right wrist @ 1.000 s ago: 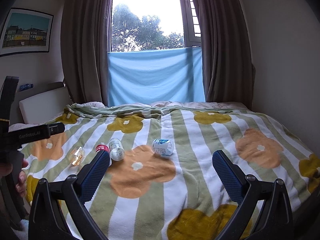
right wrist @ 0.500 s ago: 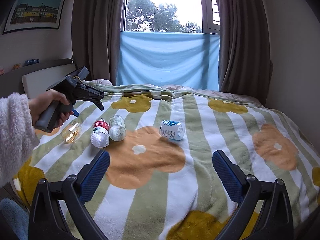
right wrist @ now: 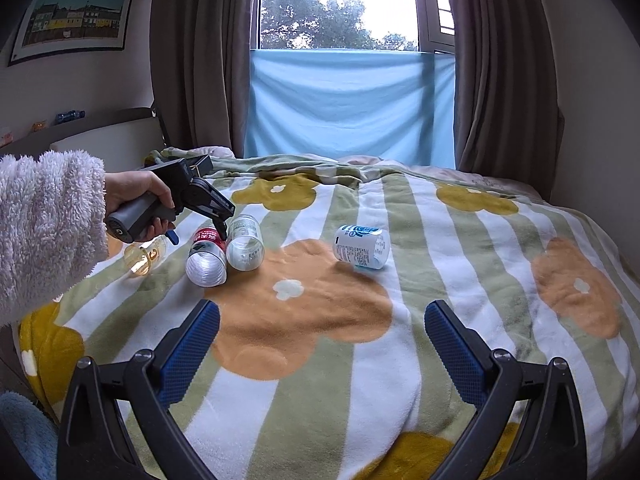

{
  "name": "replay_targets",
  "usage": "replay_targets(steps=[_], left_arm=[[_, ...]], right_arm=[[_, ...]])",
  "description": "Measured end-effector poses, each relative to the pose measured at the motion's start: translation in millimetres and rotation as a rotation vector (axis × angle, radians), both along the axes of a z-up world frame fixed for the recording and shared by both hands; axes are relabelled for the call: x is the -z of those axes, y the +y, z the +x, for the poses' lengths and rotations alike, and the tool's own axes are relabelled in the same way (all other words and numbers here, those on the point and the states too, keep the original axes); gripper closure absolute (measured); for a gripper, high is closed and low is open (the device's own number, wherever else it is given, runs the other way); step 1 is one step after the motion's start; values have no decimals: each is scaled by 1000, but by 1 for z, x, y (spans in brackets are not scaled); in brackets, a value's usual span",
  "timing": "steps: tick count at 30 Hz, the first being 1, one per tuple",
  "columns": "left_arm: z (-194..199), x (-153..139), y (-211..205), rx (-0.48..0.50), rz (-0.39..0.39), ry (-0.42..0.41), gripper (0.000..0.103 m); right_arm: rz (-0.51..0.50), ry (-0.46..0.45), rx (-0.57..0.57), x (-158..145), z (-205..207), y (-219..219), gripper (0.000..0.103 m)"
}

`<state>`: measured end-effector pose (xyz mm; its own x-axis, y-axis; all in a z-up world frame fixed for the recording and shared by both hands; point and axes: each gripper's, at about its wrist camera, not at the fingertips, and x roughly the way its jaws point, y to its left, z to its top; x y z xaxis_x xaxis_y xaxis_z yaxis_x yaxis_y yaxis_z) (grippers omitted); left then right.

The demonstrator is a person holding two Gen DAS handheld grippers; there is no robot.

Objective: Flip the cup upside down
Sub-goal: 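Reach the left gripper to the red-labelled water bottle and close on it, then lift the bottle with the left gripper and rotate it cap up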

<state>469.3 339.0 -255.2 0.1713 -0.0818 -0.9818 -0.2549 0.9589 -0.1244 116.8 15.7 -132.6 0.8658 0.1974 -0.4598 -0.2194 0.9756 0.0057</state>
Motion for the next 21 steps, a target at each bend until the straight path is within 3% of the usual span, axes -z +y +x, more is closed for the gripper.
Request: replay_targets(steps=[3, 9, 21], left_arm=[[3, 9, -1, -1, -31, 21, 9], [5, 29, -6, 14, -133, 58, 38], [-22, 9, 3, 61, -138, 14, 41]], right_arm=[[18, 11, 0, 3, 2, 0, 1], [22, 10, -9, 2, -1, 1, 1], [51, 6, -8, -8, -7, -4, 1]])
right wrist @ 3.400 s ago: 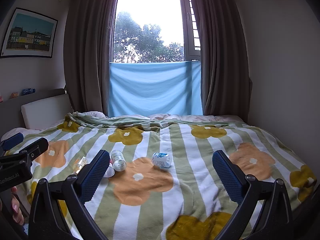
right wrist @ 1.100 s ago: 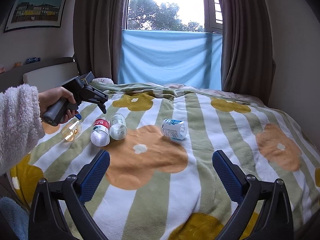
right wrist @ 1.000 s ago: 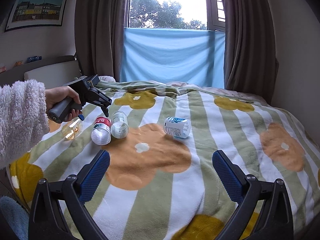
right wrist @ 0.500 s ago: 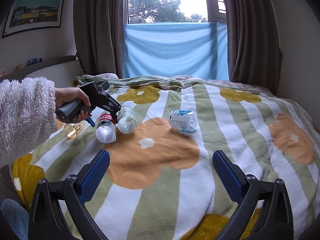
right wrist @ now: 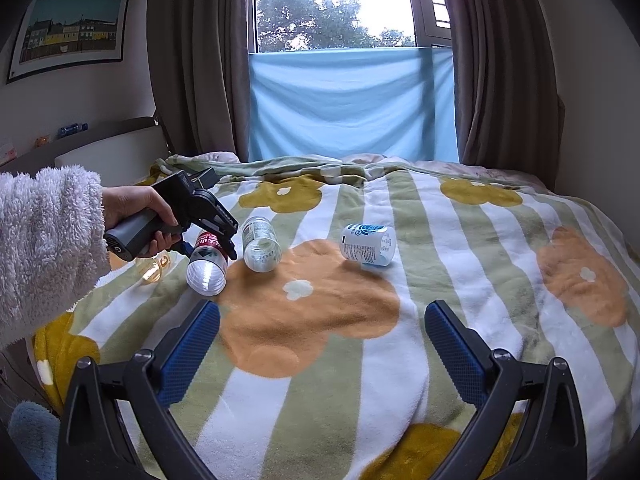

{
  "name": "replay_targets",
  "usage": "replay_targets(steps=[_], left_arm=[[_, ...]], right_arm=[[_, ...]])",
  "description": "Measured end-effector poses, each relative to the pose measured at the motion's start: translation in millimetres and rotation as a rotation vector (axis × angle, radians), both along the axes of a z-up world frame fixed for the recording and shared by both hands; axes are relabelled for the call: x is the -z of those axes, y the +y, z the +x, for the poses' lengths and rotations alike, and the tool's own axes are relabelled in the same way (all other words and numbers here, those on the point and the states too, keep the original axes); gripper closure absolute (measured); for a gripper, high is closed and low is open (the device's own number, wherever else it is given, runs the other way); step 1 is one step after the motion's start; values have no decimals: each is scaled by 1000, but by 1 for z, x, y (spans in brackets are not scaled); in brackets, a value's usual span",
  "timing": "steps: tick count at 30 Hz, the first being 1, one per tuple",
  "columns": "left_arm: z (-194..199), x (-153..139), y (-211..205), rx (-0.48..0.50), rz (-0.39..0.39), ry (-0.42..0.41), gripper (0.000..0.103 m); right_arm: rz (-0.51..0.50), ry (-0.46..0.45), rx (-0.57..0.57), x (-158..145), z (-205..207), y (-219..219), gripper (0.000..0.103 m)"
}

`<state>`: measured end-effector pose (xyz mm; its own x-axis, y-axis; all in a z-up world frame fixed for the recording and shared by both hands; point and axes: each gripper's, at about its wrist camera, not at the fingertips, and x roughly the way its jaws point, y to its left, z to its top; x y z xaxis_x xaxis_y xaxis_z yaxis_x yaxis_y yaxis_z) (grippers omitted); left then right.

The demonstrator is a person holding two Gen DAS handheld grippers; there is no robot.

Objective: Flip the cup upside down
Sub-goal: 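Lift the bottle with the left gripper and rotate it cap up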

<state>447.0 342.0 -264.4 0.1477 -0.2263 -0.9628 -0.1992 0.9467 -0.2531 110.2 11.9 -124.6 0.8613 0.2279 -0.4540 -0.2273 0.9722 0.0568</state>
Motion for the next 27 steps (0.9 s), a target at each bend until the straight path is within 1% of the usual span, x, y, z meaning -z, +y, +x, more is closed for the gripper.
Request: replay_targets(steps=[1, 2, 4, 6, 9, 11, 14, 16, 19, 20, 22, 23, 27], left_arm=[[-5, -4, 0, 14, -7, -7, 41], [-12, -16, -7, 34, -6, -8, 41], [-27, -24, -16, 79, 2, -12, 41], [-53, -29, -38, 124, 10, -16, 41], [-86, -38, -59, 191, 7, -22, 41], [-107, -45, -79, 233, 0, -28, 41], [-136, -47, -106, 285, -2, -30, 41], [-151, -46, -125, 318, -12, -30, 41], [-169, -42, -148, 353, 17, -44, 41], [-174, -38, -154, 358, 6, -37, 41], [-176, -27, -166, 359, -31, -8, 41], [-174, -19, -175, 365, -34, 0, 41], [-171, 0, -200, 399, 9, 22, 41]], right_arm=[[5, -2, -1, -2, -2, -1, 1], [9, -6, -3, -5, -5, -1, 1], [21, -12, -4, -10, -10, -2, 1], [39, -14, -1, -16, -16, -4, 1], [66, -26, 8, -26, -27, -7, 1], [69, -36, 18, -32, -36, -8, 1], [66, -26, 13, -39, -47, -9, 1], [71, -10, 4, -41, -51, -10, 1], [80, -5, -3, -42, -62, -13, 1], [84, -3, -4, -42, -66, -13, 1], [91, -1, -4, -43, -73, -17, 1], [89, -1, -3, -43, -76, -18, 1], [68, -3, 8, -44, -83, -25, 1]])
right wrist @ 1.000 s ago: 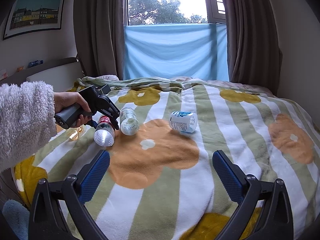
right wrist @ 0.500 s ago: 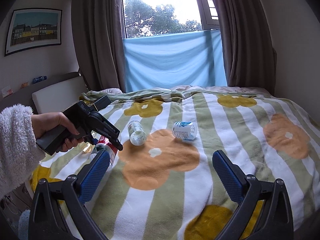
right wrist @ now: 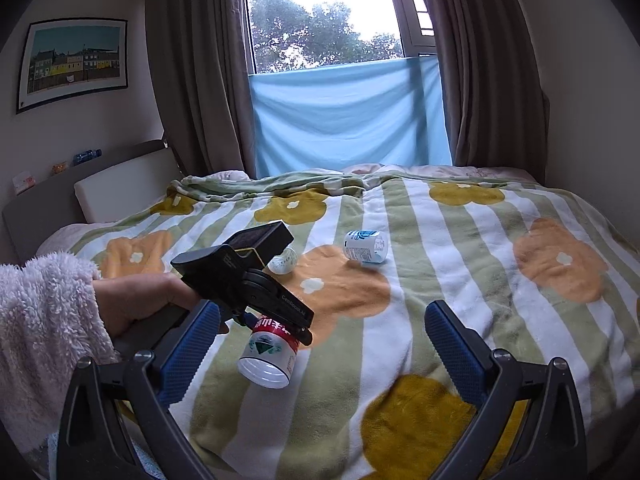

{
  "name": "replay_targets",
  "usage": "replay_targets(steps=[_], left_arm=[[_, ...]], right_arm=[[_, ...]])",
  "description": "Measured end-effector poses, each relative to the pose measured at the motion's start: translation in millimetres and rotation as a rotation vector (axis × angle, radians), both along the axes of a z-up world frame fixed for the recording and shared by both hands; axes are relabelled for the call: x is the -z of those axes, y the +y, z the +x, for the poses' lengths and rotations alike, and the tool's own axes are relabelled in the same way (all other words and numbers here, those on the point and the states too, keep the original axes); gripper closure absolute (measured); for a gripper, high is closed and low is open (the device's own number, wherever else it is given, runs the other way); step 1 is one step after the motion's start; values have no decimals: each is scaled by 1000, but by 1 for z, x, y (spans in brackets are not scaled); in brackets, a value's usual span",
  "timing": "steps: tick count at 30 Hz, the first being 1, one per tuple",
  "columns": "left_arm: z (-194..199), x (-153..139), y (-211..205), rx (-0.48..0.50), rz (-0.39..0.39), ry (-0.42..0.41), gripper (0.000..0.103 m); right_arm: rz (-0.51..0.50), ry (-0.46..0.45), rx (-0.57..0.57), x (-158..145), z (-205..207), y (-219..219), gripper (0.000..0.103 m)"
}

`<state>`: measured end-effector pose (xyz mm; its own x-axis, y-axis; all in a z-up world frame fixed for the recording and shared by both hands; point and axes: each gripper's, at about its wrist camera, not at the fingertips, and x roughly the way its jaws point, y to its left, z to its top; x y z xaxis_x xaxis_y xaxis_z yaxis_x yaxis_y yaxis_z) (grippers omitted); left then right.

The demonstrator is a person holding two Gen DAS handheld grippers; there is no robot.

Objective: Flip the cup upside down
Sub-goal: 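Lift the bottle with the left gripper and rotate it cap up, then set the bottle upright on the bed and open the left gripper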

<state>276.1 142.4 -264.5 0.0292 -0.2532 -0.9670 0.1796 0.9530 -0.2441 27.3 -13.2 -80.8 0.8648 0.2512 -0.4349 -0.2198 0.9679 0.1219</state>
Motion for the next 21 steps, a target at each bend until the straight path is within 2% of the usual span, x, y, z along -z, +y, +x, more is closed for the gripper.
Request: replay_targets(steps=[3, 5, 7, 15, 21], left_arm=[[1, 9, -5, -13, -17, 27, 39], [1, 12, -4, -27, -7, 32, 30], [0, 12, -4, -34, 21, 7, 0], [-12, -13, 10, -31, 66, -110, 0], [-42, -61, 36, -94, 26, -267, 0]], right_arm=[[-2, 9, 9, 2, 1, -6, 1], [2, 18, 12, 4, 2, -8, 1], [7, 25, 11, 6, 5, -10, 1], [15, 40, -2, 10, 7, -5, 1], [8, 32, -16, 2, 9, -2, 1]])
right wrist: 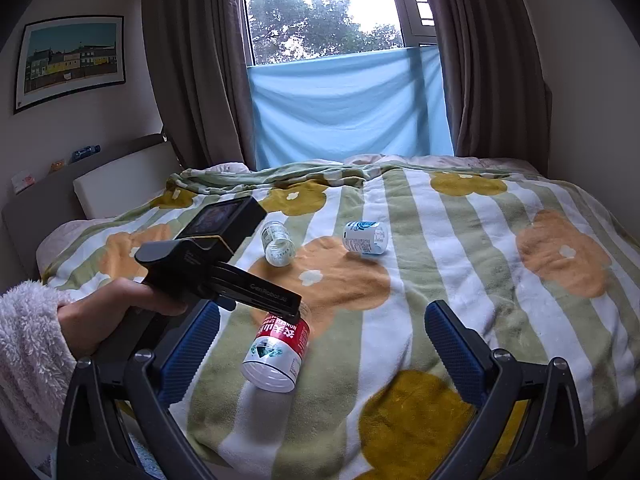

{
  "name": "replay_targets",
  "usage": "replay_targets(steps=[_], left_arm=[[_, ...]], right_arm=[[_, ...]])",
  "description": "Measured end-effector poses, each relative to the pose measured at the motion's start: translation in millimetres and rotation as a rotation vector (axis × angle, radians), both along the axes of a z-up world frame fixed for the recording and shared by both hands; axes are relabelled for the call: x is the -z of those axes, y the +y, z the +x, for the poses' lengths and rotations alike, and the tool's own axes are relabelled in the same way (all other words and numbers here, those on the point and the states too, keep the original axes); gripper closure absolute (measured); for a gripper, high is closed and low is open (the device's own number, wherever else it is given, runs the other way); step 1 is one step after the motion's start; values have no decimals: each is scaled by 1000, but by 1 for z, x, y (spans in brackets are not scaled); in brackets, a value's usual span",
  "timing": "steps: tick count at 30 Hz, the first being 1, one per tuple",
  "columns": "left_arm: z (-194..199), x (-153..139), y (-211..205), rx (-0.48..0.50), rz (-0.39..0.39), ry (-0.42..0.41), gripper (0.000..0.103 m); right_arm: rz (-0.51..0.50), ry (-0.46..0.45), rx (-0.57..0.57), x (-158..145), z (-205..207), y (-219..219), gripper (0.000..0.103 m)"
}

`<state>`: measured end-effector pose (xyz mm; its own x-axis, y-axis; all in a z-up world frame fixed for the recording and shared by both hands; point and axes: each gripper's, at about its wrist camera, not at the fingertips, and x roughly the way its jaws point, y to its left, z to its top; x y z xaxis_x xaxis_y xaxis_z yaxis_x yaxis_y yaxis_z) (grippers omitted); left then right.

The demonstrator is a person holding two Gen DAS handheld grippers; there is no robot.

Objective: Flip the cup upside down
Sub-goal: 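Set the bottle upright on the bed and open the left gripper, then move the right gripper to the upright bottle and close around it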

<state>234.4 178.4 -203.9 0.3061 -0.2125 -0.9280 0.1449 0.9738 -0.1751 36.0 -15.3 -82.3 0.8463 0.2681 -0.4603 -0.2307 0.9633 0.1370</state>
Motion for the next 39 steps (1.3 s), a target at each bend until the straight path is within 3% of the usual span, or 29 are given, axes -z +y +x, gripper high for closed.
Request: replay_targets(steps=[7, 13, 21, 27, 35, 39], left_arm=[[-49, -58, 54, -126, -24, -262, 0], [-103, -87, 88, -200, -27, -488, 0], [-175, -105, 119, -240, 20, -767, 0], [-198, -84, 130, -239, 36, -865, 0], [-207, -54, 145, -260, -64, -893, 0], [-207, -40, 152, -284, -111, -897, 0]], right_arm=[[9, 8, -11, -16, 9, 0, 1], [20, 74, -48, -23, 31, 8, 1], [86, 317, -149, -10, 95, 23, 1], [9, 492, -187, 22, 144, 52, 1], [-71, 904, -235, 96, 213, 92, 1], [-119, 1055, -204, 126, 231, 100, 1]])
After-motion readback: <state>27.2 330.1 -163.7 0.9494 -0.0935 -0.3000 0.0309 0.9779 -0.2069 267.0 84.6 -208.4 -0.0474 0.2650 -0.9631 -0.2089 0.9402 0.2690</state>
